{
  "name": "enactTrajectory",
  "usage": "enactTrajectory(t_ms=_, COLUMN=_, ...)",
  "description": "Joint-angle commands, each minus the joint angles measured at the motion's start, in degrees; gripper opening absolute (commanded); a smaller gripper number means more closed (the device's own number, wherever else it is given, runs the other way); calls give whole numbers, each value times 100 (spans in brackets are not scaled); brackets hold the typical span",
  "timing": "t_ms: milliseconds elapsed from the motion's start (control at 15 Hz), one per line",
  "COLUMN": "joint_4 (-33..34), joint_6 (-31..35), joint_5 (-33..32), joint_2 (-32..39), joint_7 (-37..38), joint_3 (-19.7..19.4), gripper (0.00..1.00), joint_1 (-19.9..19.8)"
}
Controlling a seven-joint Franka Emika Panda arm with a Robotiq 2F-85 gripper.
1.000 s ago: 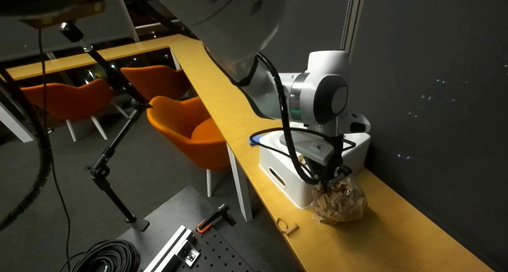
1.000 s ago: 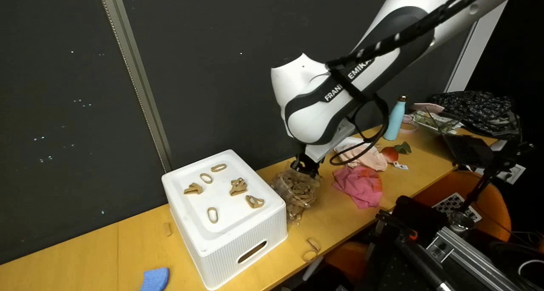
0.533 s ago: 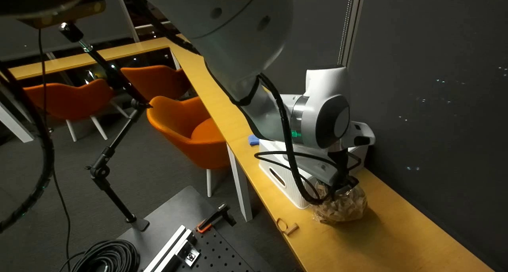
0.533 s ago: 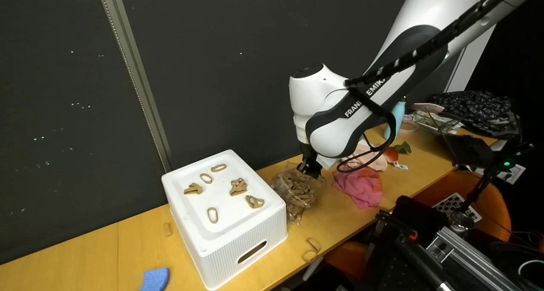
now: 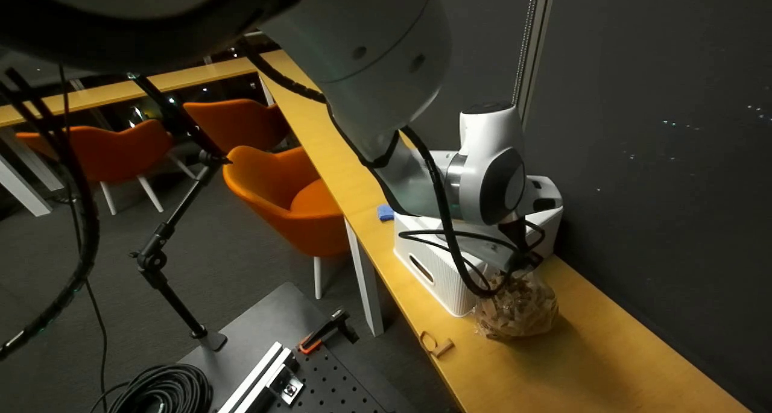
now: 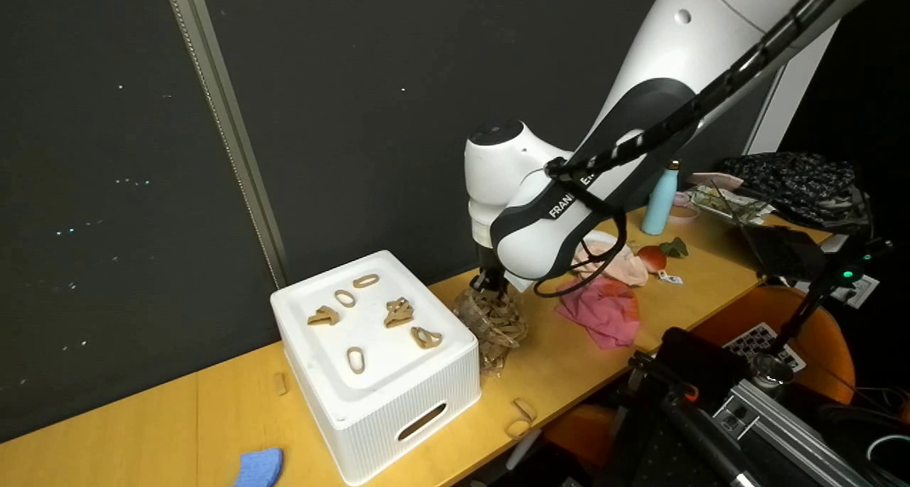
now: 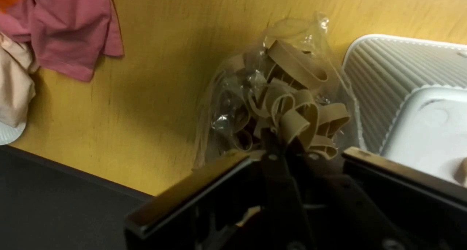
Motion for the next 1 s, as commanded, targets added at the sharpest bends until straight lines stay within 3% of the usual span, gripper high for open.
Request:
enactTrajectory(t_ms=0, joint_4=404, joint_6=180, joint_5=11, joint_2=317, joint_7=-227, joint_3=-20, gripper=32, joint_1=26)
enactTrajectory(t_ms=67, joint_4=451, joint_6=206, joint_5=50, joint_2=346, joint_7=-276, joint_3=7, gripper=33, joint_1=24)
enactTrajectory(t_ms=667, joint_4=234, joint_6=-113, joint_5=596, joint_2=-121, joint_7=-896, joint_3=590, gripper=97, joint_1=-130)
enactTrajectory(t_ms=933, joint_4=809, joint_6=-379, joint_5=862, joint_2=59, joint_7=-1411, joint_3=783, gripper=100, joint_1=-233)
